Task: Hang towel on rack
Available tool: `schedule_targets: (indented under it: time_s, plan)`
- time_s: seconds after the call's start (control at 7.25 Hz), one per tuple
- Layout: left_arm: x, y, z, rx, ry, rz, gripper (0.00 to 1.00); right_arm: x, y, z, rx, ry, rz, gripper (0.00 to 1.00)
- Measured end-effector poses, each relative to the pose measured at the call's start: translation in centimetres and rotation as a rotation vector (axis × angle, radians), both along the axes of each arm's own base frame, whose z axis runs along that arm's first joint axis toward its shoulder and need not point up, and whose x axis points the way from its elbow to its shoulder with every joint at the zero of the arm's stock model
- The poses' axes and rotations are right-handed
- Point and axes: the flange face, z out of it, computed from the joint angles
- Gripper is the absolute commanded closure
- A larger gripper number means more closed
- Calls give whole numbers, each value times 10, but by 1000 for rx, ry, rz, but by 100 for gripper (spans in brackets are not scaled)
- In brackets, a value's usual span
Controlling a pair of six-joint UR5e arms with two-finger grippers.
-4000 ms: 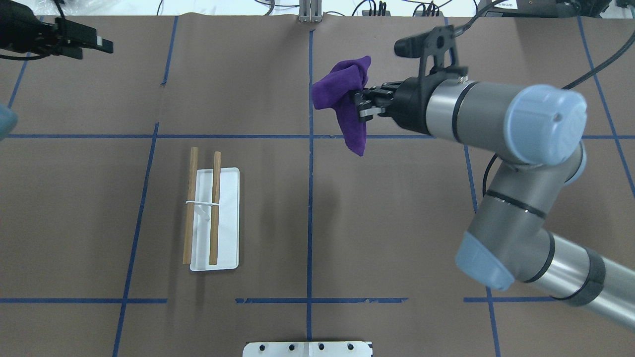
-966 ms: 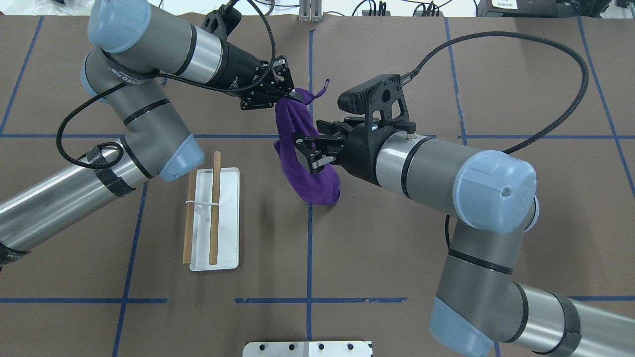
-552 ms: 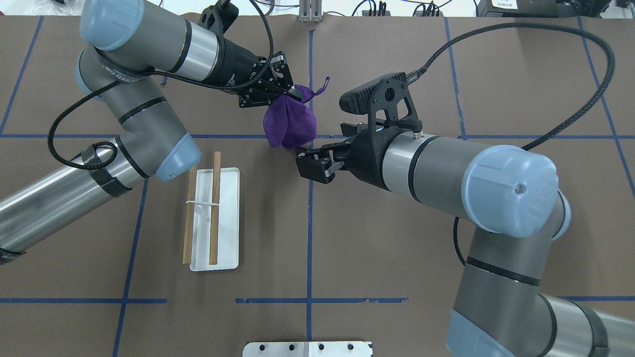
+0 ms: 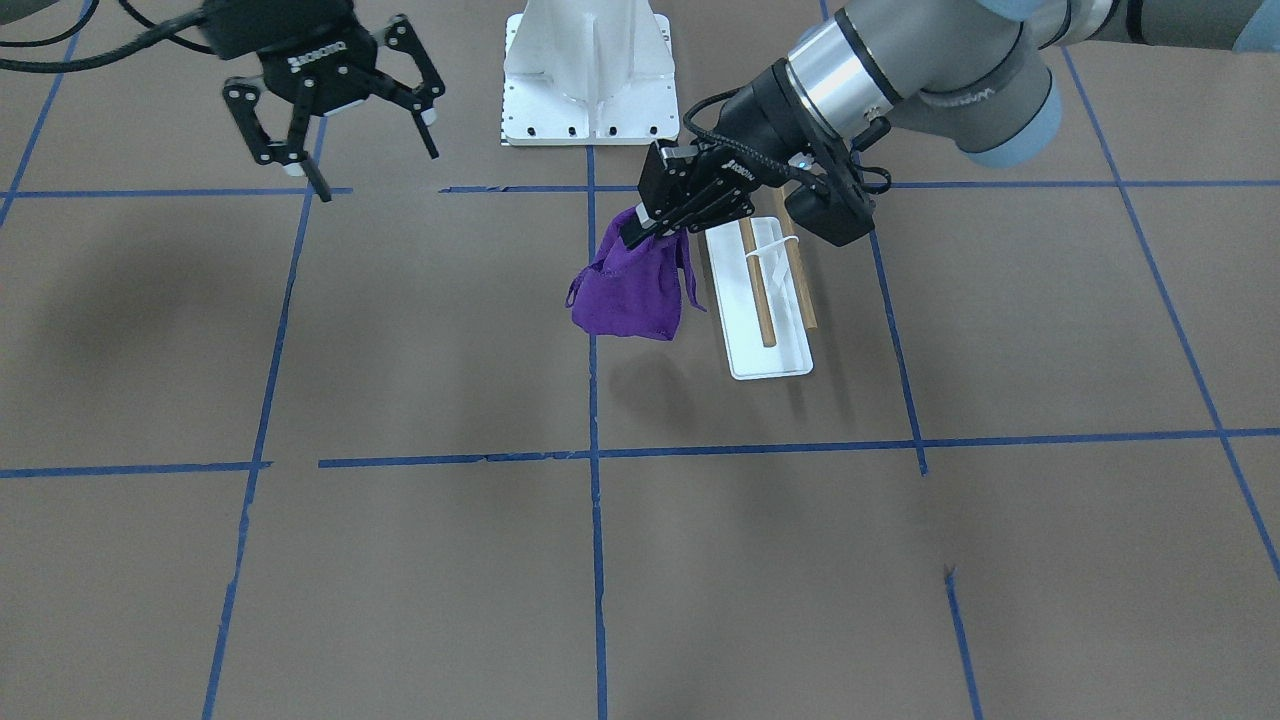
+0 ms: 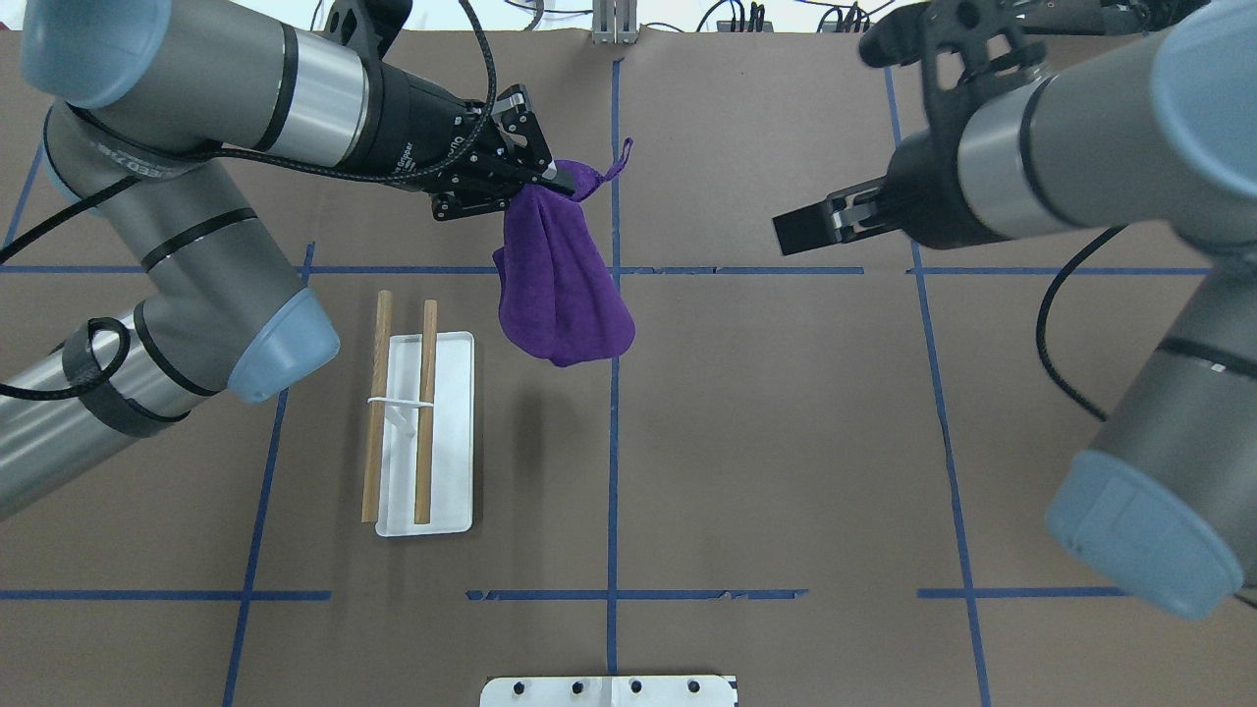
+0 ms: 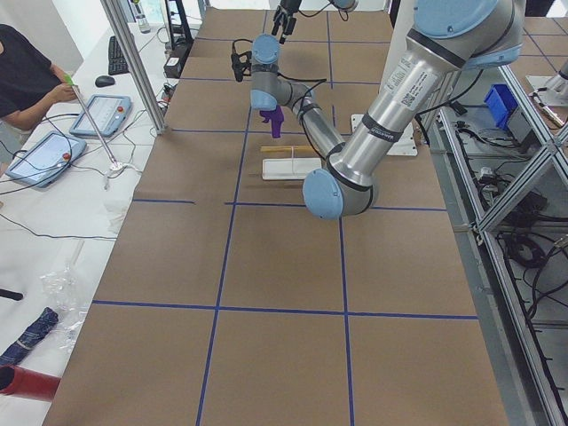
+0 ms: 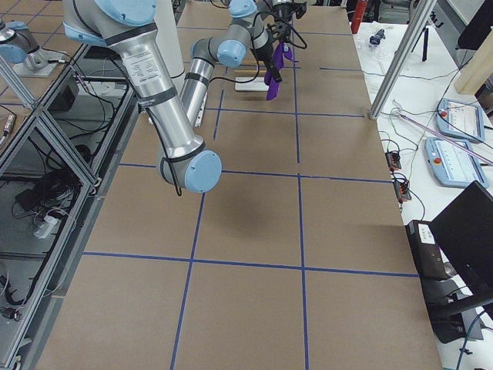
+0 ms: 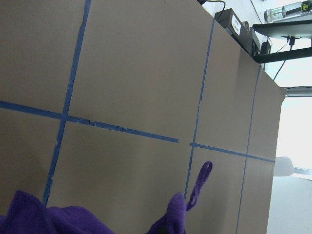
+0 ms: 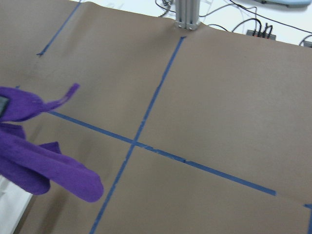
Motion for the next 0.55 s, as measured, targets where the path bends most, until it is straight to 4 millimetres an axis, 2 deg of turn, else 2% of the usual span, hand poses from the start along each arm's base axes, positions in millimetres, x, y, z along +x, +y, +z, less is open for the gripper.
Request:
schedule_targets:
  time_s: [0.14,0.28,0.55]
  plan:
    - [-13,9,-8,-37,26,-60,100,27,-15,15,-78,29,22,0]
    - [-27,23,-18,-64,35,-107,100,42,-24,31,-148,68,46,0]
    - [-56,61,-44,-121,-2,-193,100,57,-37,56,-237,146,68,0]
